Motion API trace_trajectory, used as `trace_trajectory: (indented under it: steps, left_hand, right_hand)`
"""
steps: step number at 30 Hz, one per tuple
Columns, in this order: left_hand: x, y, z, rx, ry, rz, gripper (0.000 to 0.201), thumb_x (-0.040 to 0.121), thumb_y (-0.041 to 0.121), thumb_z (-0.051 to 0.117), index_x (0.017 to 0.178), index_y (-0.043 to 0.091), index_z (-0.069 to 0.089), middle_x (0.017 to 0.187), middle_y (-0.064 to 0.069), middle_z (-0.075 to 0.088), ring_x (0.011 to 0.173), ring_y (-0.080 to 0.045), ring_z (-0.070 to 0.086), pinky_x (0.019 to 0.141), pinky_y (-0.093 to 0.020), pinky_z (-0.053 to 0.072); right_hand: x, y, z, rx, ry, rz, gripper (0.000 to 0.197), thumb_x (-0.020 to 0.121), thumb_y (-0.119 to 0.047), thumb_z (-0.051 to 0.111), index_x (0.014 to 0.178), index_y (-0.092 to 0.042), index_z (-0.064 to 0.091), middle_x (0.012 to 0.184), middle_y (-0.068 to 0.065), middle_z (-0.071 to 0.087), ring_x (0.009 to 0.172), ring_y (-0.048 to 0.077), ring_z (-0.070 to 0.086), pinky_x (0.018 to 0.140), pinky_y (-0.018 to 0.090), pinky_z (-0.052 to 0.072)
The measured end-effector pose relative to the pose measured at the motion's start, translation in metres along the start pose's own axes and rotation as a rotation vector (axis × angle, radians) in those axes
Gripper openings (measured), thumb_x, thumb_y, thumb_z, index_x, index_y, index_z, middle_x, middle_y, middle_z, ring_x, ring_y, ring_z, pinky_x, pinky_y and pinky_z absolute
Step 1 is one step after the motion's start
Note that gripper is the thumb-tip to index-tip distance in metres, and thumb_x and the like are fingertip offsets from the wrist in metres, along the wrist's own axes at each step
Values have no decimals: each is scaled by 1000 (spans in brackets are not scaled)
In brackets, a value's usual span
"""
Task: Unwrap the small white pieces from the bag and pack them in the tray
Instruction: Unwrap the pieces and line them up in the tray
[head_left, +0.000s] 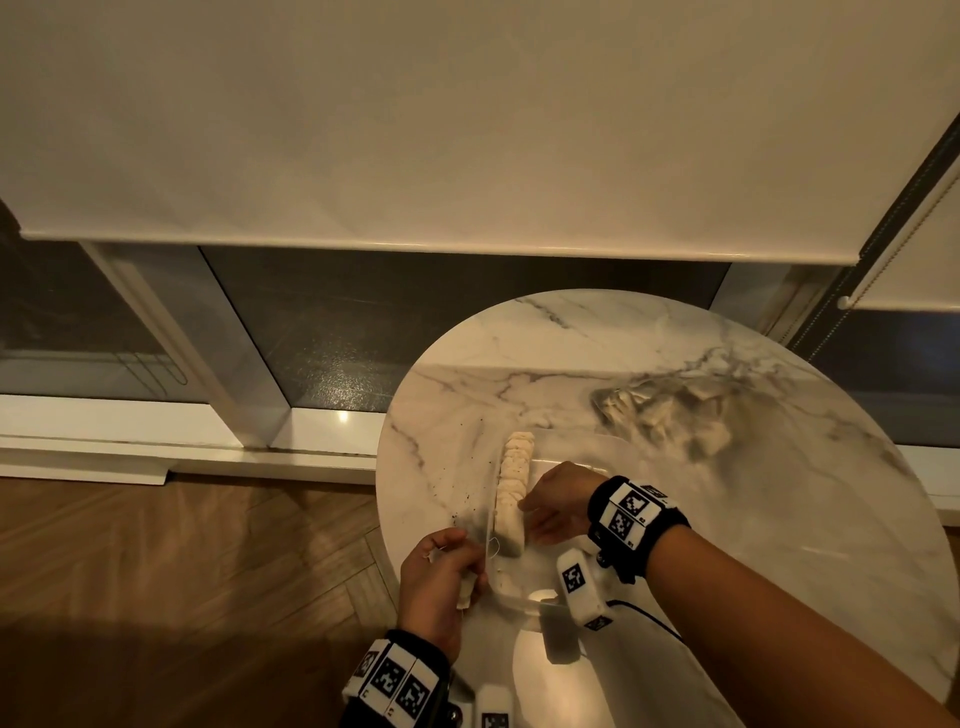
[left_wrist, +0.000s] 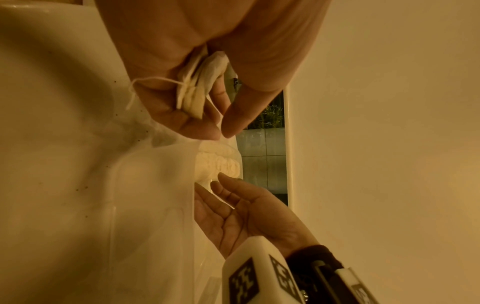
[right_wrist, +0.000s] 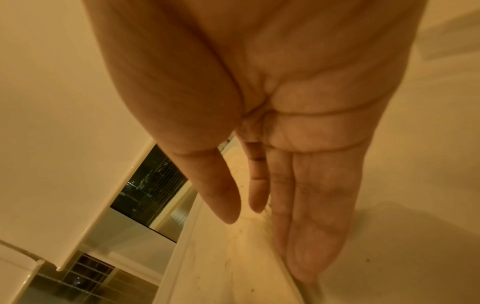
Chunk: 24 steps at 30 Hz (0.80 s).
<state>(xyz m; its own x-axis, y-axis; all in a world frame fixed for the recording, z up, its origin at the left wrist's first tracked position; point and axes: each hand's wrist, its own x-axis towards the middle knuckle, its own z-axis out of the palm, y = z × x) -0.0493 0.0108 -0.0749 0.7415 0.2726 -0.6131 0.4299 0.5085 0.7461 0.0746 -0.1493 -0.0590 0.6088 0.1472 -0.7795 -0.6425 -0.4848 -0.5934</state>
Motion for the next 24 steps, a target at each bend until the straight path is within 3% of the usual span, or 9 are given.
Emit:
trace_trajectory:
  steps: [3, 6, 9, 12, 15, 19, 21, 24]
  left_hand:
    - [-2, 6, 0, -25, 1, 27, 17, 87, -5, 63, 100, 7, 63, 65, -11, 64, 53, -22, 57, 56, -33, 47]
    - [-7, 17, 2, -116, -27, 38, 11, 91, 6, 65, 101, 8, 66, 82, -12, 70, 69, -27, 63, 61, -35, 52]
    - [-18, 32, 9, -262, -116, -13, 23, 93, 18, 61, 111, 6, 69, 106, -13, 71, 93, -31, 67, 72, -39, 57]
    - [-25, 40, 14, -417, -182, -89, 39, 93, 25, 56, 125, 5, 64, 121, -19, 68, 109, -37, 66, 88, -44, 54]
    - [-27, 39, 16, -484, -218, -116, 56, 80, 30, 60, 131, 6, 60, 126, -23, 66, 114, -41, 65, 99, -49, 50]
    - [-31, 36, 22, -487, -281, -112, 61, 78, 35, 57, 134, 10, 58, 131, -21, 64, 115, -41, 65, 110, -55, 40]
    - [-35, 36, 24, -486, -317, -109, 63, 79, 36, 56, 135, 10, 55, 130, -22, 64, 119, -42, 62, 110, -54, 40]
    - [-39, 37, 25, -484, -345, -106, 64, 80, 36, 56, 137, 8, 54, 129, -22, 65, 127, -42, 56, 102, -49, 47]
  right_hand:
    - [-8, -2, -5, -9, 31, -23, 15, 89, -9, 69, 96, 1, 61, 87, 22, 70, 73, 31, 68, 82, 46, 59]
    - [-31, -4, -12, -11, 65, -116, 20, 90, -22, 70, 103, -6, 66, 98, 14, 74, 77, 24, 70, 72, 35, 58]
    - [-56, -2, -11, 107, 104, -280, 21, 91, -27, 70, 103, -11, 68, 97, 10, 76, 77, 19, 69, 67, 31, 54]
    - [-82, 3, 0, 172, 137, -432, 14, 90, -25, 71, 97, -13, 69, 91, 9, 76, 75, 18, 68, 65, 31, 51]
    - [-102, 10, 15, 53, 135, -623, 4, 88, -19, 73, 91, -17, 72, 87, 5, 75, 73, 12, 67, 62, 24, 51]
    - [-108, 16, 26, -236, 105, -794, 17, 78, -35, 81, 92, -32, 73, 90, -11, 73, 80, 6, 66, 76, 26, 55]
    - [-106, 18, 27, -351, 142, -838, 26, 71, -42, 81, 93, -41, 70, 94, -13, 69, 86, 7, 62, 78, 28, 54]
    - [-101, 19, 29, -496, 189, -944, 27, 71, -41, 73, 97, -42, 67, 99, -15, 64, 93, 4, 57, 81, 26, 50]
